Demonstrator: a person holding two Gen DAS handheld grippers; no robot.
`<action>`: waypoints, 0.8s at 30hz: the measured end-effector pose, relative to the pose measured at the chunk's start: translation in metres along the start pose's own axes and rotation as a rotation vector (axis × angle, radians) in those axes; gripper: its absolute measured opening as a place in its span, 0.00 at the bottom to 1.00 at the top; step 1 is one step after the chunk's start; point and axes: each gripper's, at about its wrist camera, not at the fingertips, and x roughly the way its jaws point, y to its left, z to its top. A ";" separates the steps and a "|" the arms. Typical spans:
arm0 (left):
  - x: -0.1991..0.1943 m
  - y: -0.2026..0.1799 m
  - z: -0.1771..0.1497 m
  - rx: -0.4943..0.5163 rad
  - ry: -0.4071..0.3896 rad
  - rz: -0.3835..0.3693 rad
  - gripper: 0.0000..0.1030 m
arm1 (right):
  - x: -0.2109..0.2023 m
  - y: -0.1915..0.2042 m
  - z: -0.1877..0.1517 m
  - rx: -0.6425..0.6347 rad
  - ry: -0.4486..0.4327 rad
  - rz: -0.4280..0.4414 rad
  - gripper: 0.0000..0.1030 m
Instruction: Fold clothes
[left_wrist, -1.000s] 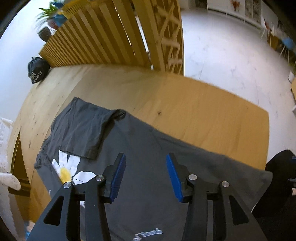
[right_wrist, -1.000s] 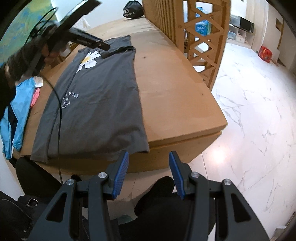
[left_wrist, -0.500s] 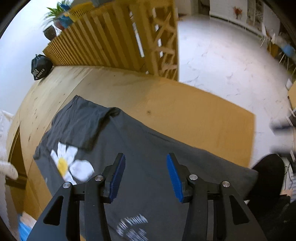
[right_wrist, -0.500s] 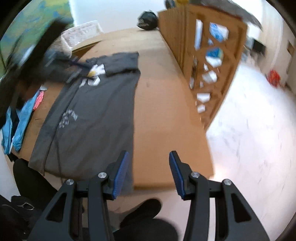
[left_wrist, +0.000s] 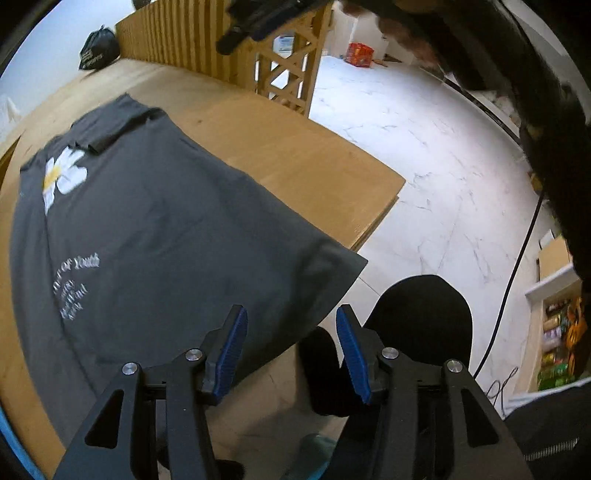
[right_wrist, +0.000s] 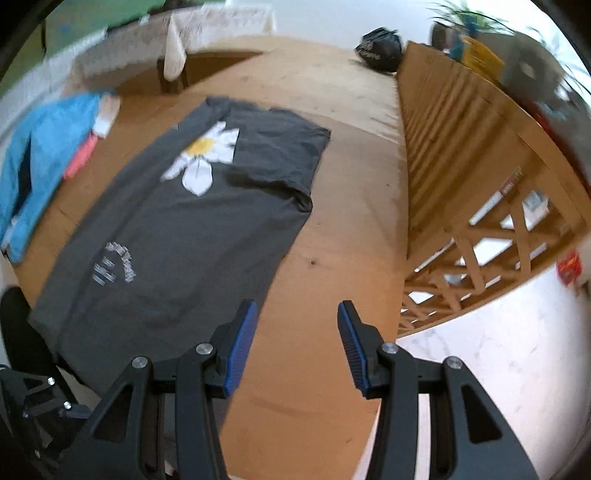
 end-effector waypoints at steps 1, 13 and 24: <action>0.003 -0.001 0.002 -0.017 0.006 0.010 0.47 | 0.005 0.002 0.005 -0.015 0.017 0.005 0.44; 0.017 0.000 0.023 -0.106 0.028 0.054 0.47 | 0.077 0.006 0.060 -0.106 0.134 0.101 0.44; 0.050 -0.008 0.045 -0.106 0.080 0.067 0.47 | 0.095 -0.007 0.093 -0.110 0.120 0.118 0.44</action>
